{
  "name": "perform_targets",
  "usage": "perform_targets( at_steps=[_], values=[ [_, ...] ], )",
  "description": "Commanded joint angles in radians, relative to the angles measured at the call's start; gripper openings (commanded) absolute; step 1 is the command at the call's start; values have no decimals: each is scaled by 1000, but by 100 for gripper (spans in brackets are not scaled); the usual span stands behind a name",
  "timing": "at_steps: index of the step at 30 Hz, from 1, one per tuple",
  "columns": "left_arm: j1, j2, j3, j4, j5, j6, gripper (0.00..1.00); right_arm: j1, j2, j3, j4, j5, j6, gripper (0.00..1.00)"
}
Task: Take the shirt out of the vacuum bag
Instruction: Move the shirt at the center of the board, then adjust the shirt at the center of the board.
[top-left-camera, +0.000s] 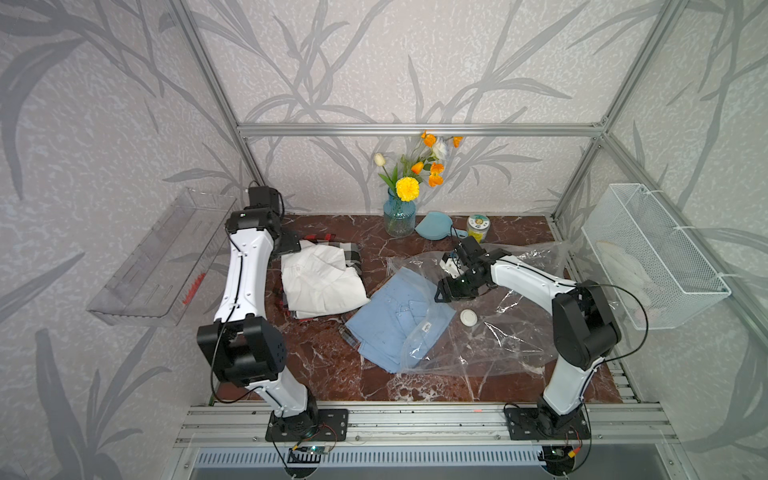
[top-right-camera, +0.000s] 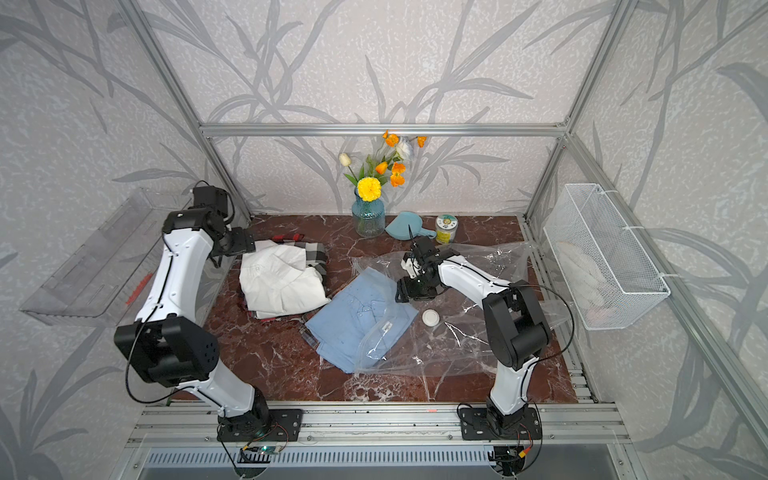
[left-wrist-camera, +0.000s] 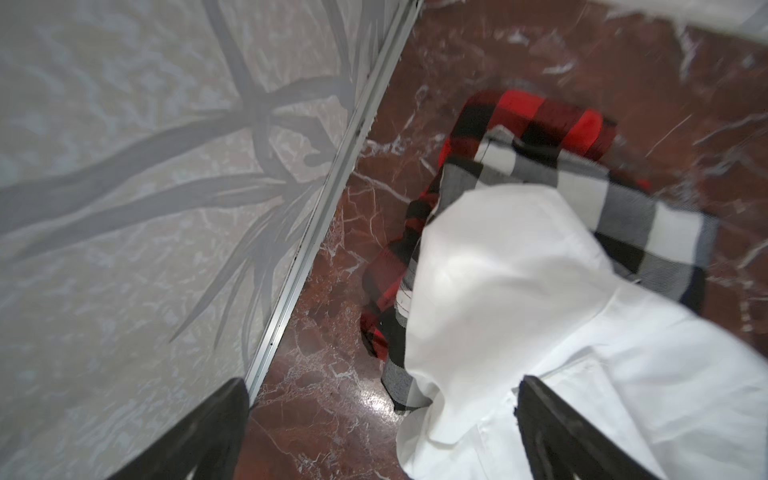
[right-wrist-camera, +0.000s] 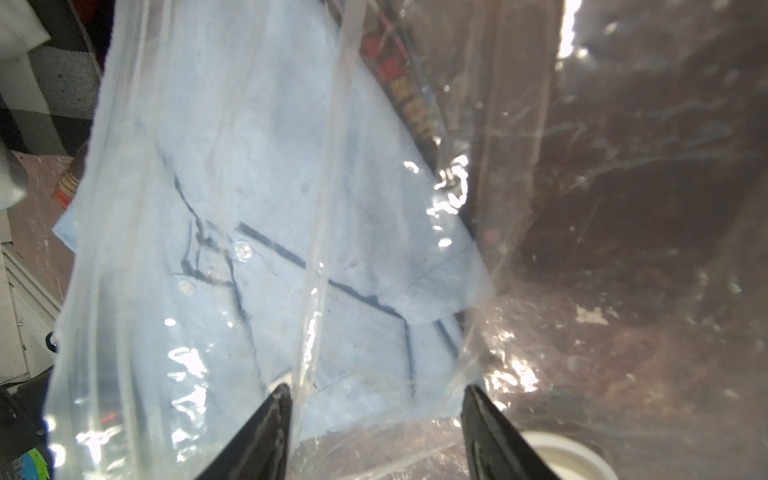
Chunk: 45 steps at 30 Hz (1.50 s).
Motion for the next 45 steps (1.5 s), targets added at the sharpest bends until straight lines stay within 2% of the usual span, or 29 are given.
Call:
perform_targets(
  at_steps=[1,4,7,10,14,16,20,24,25,29,31,33,34,45],
  values=[
    [1,46,75,-24,238,1,100,-4,16,9,-20,-13,-17,65],
    [-23,92,83,-4,335,-31,100,-4,21,13,-18,-16,-20,65],
    [-101,148,113,-17,344,-17,100,-5,24,13,-22,-16,-24,65],
    [-201,248,202,-94,238,14,100,-8,27,7,-18,-16,-25,65],
    [-260,437,408,-271,154,-1,100,-8,30,-2,-6,-24,-22,65],
    [-291,510,467,-317,90,5,100,-9,30,-5,-1,-27,-22,65],
    [-324,623,521,-396,20,-1,100,-10,35,-8,4,-30,-22,65],
    [-341,621,396,-380,-40,-3,98,-10,32,-14,12,-33,-21,65],
    [-344,607,357,-362,-34,-1,93,-11,32,-15,14,-32,-22,65],
    [-347,547,204,-281,-14,-5,58,-16,40,-16,22,-38,-20,65],
    [-347,546,180,-279,-8,-2,37,-18,42,-15,27,-42,-18,65],
    [-347,537,163,-266,-3,1,10,-20,42,-13,28,-43,-17,65],
    [-348,526,161,-258,-10,2,2,-21,42,-13,27,-43,-18,65],
    [-350,309,151,-125,-16,0,0,-33,40,-30,43,-43,-6,65]
  ],
)
